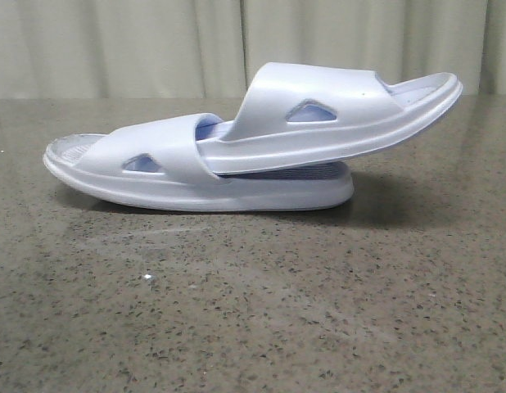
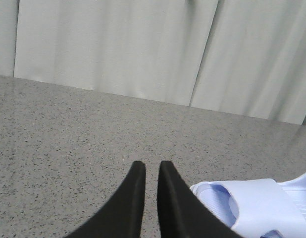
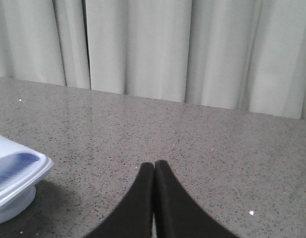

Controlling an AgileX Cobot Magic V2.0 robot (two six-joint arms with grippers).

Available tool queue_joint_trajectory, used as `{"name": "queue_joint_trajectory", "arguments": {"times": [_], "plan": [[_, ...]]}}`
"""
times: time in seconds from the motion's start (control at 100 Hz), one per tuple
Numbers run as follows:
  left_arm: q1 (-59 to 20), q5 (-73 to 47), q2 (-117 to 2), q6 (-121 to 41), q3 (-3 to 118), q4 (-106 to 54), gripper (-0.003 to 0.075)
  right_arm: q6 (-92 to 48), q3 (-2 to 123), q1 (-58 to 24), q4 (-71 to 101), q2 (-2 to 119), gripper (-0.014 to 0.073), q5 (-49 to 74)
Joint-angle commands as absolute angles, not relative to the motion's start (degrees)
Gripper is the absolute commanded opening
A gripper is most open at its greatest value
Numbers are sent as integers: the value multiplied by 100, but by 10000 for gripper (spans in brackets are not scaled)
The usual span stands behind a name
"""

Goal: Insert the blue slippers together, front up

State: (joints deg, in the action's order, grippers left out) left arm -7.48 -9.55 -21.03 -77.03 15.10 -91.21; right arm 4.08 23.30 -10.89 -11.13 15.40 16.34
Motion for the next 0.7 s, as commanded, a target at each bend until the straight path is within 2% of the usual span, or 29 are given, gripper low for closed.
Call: {"name": "queue_joint_trajectory", "arguments": {"times": [0.0, 0.69], "plan": [[-776, -958, -2134, -7709, 1664, -9205, 16, 395, 2482, -1051, -1195, 1570, -107, 1231], [-776, -777, -2127, -7709, 1515, -9194, 16, 395, 2482, -1051, -1195, 1570, -107, 1231]]}}
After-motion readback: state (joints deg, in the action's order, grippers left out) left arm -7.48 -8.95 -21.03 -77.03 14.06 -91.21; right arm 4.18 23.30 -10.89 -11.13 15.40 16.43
